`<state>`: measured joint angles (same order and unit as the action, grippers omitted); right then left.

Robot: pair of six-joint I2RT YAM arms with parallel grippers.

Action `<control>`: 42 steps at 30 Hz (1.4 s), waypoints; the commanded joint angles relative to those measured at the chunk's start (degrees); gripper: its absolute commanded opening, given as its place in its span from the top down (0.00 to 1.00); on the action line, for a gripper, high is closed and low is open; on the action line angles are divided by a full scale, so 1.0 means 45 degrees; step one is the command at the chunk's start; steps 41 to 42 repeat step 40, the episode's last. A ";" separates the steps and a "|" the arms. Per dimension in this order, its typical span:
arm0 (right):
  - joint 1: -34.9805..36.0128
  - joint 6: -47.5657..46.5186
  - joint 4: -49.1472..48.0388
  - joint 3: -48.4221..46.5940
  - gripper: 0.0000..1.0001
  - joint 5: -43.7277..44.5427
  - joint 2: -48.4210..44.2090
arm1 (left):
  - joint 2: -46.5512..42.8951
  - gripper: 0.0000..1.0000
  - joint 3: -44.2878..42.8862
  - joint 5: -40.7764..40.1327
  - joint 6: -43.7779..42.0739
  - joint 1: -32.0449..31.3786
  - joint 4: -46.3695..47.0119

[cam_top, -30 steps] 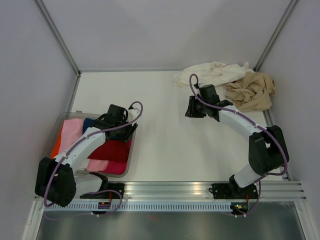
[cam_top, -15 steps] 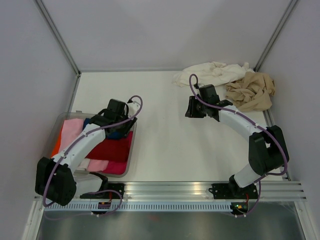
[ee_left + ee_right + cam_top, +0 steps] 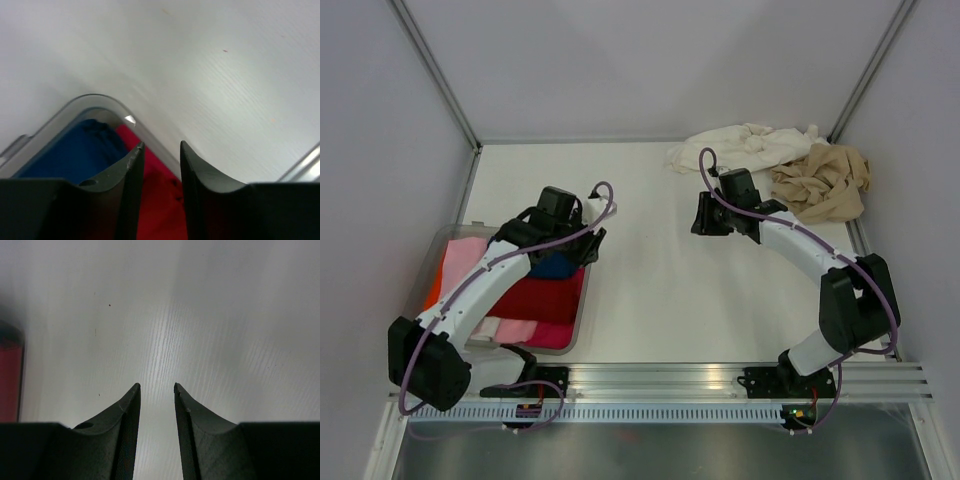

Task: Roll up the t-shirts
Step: Place the rolled tshirt into the container

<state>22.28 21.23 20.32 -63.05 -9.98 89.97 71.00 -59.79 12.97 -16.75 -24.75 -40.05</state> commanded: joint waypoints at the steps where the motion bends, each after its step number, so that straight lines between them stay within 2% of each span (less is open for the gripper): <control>1: 0.0048 0.0047 -0.0218 0.0182 0.60 0.0089 -0.0541 | 0.0217 0.65 0.0453 0.1961 -0.0085 -0.0844 -0.0357; 4: 0.0048 0.0164 -0.0296 0.0260 0.60 0.0049 -0.0522 | 0.0626 0.69 0.0882 0.1806 -0.0281 -0.1256 -0.0143; 8: 0.0068 0.0106 -0.0277 0.0202 0.60 0.0049 -0.0521 | 0.0823 0.70 0.1430 0.1006 -0.0242 -0.1335 0.0501; 10: 0.0068 0.0086 -0.0199 0.0163 0.60 0.0108 -0.0522 | 0.0804 0.67 0.1587 0.0616 -0.0183 -0.1335 0.0755; 12: 0.0068 0.0066 -0.0179 0.0201 0.60 0.0127 -0.0541 | 0.0668 0.58 0.1529 0.0575 -0.0106 -0.1335 0.0775; 15: 0.0068 0.0047 -0.0179 0.0280 0.60 0.0127 -0.0561 | 0.0550 0.55 0.1432 0.0380 0.0186 -0.1316 0.0853; 20: 0.0087 0.0086 -0.0198 0.0397 0.60 0.0108 -0.0600 | 0.0570 0.55 0.1529 -0.0187 0.0285 -0.1316 0.0951; 42: 0.0048 0.0047 -0.0062 0.0280 0.60 0.0206 -0.0639 | 0.0432 0.55 0.1685 0.0028 0.0344 -0.1296 0.1010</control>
